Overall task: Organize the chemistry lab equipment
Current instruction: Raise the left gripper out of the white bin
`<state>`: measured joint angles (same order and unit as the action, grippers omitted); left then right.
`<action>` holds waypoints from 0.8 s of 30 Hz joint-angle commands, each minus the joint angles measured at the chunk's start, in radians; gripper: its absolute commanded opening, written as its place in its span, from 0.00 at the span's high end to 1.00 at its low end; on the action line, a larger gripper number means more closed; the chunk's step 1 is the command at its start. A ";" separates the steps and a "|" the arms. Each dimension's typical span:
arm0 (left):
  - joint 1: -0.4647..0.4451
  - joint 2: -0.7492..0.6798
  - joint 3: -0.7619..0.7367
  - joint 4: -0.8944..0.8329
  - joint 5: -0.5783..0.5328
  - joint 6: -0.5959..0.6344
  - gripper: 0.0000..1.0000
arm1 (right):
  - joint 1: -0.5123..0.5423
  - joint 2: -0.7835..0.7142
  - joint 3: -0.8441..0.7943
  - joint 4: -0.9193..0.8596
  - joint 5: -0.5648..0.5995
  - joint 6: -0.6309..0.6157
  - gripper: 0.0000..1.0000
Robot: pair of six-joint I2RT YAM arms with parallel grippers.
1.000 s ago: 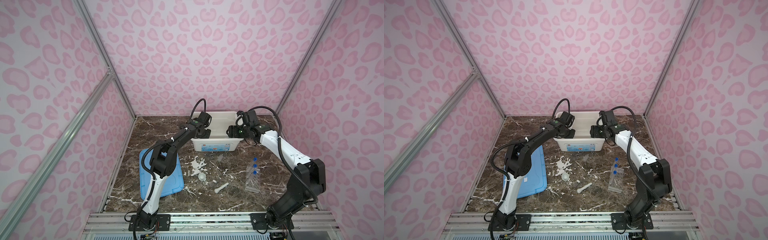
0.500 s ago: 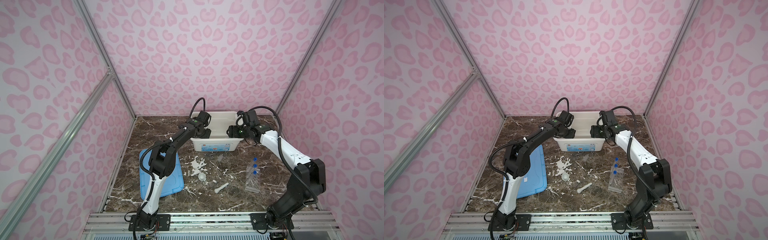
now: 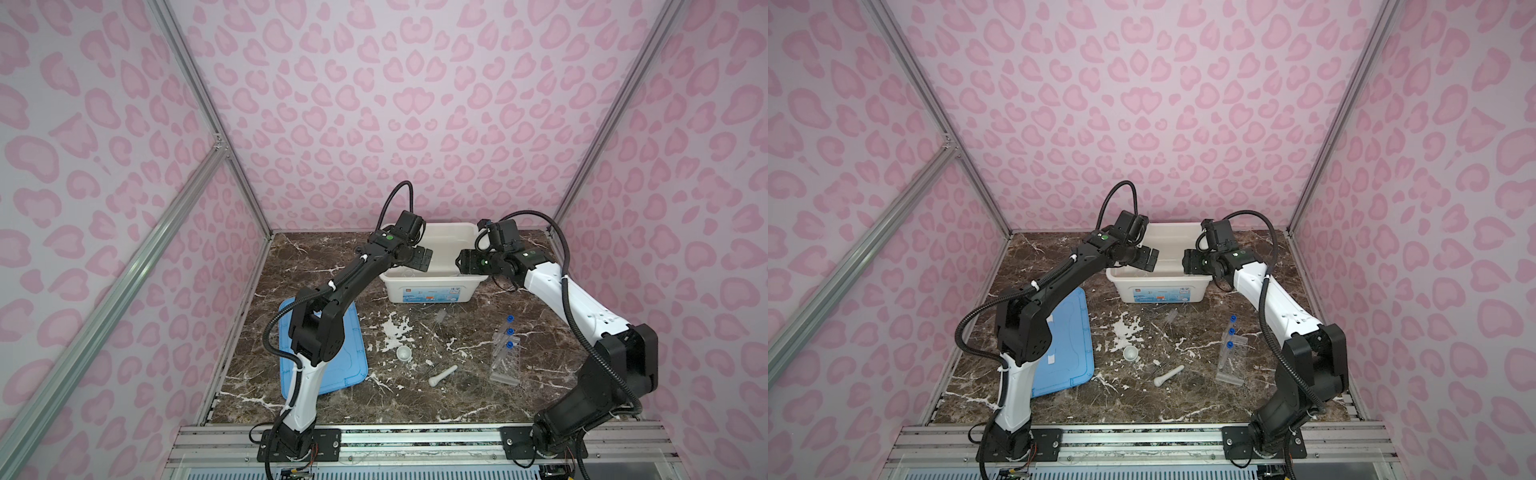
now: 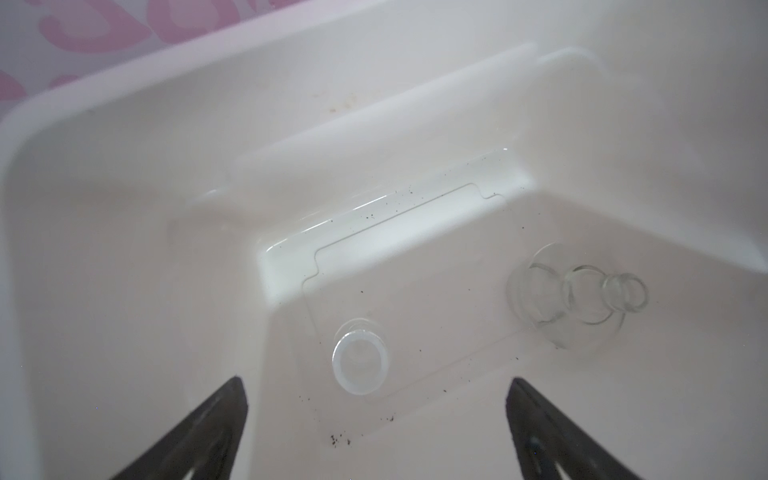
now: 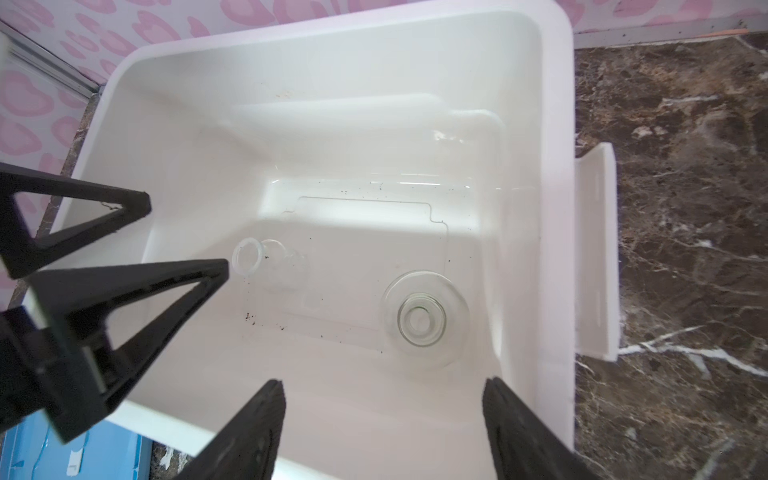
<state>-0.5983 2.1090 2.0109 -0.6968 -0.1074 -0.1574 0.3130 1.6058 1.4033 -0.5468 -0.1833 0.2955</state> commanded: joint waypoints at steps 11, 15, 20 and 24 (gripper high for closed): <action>-0.057 -0.260 -0.179 0.173 -0.091 0.100 0.02 | -0.008 -0.047 -0.051 0.040 0.025 -0.008 0.23; -0.081 -0.365 -0.297 0.202 -0.040 0.166 0.02 | -0.016 -0.069 -0.069 0.050 0.034 -0.009 0.23; -0.127 -0.485 -0.457 0.212 0.005 0.223 0.02 | -0.032 -0.100 -0.100 0.073 0.041 -0.007 0.23; -0.184 -0.559 -0.588 0.216 0.071 0.260 0.02 | -0.047 -0.115 -0.108 0.072 0.044 -0.011 0.23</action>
<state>-0.7586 1.5883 1.4776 -0.5091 -0.0990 0.0502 0.2733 1.4975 1.3033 -0.4973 -0.1532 0.2943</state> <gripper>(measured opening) 0.981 0.773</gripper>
